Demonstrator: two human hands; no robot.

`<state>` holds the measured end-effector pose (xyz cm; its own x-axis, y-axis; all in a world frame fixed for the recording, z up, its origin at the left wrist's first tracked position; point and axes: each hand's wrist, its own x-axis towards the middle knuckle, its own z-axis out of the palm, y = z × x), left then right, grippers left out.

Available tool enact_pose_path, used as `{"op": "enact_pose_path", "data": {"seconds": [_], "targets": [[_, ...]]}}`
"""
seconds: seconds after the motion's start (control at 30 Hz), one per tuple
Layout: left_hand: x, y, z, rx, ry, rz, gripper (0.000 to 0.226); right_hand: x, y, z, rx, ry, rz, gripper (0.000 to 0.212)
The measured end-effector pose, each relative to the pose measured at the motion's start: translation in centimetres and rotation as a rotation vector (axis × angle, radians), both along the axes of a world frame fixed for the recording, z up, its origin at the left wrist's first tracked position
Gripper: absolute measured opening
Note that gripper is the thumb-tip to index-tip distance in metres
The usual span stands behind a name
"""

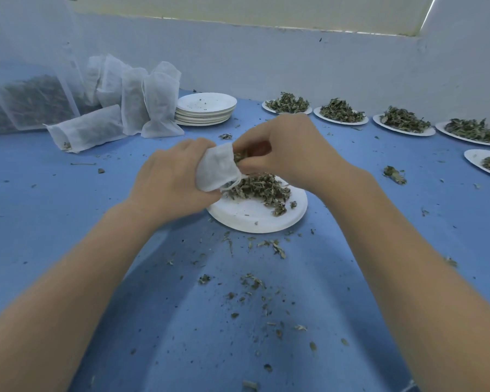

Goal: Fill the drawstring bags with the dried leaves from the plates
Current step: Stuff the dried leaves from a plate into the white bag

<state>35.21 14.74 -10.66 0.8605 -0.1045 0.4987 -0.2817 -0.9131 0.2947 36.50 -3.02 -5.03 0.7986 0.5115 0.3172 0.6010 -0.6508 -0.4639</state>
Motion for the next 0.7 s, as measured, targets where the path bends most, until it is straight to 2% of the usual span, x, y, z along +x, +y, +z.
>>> {"op": "enact_pose_path", "data": {"seconds": [0.1, 0.23, 0.4, 0.6, 0.7], "targets": [[0.0, -0.3, -0.1, -0.174, 0.018, -0.059, 0.039, 0.1, 0.5, -0.6, 0.18, 0.044, 0.035, 0.026], [-0.1, -0.5, 0.0, -0.301, -0.009, -0.12, 0.047, -0.1, 1.2, -1.1, 0.077, 0.023, 0.037, 0.025], [-0.2, -0.8, -0.1, -0.276, -0.003, -0.156, 0.042, 0.1, 1.4, -1.1, -0.042, -0.033, 0.025, 0.016], [-0.3, -0.8, 0.1, -0.264, -0.017, -0.127, 0.046, -0.2, 1.3, -1.1, 0.11, -0.09, 0.002, 0.023], [-0.4, -0.9, 0.1, -0.26, -0.032, -0.129, 0.044, -0.2, 1.7, -1.4, 0.027, -0.071, 0.008, 0.02]]}}
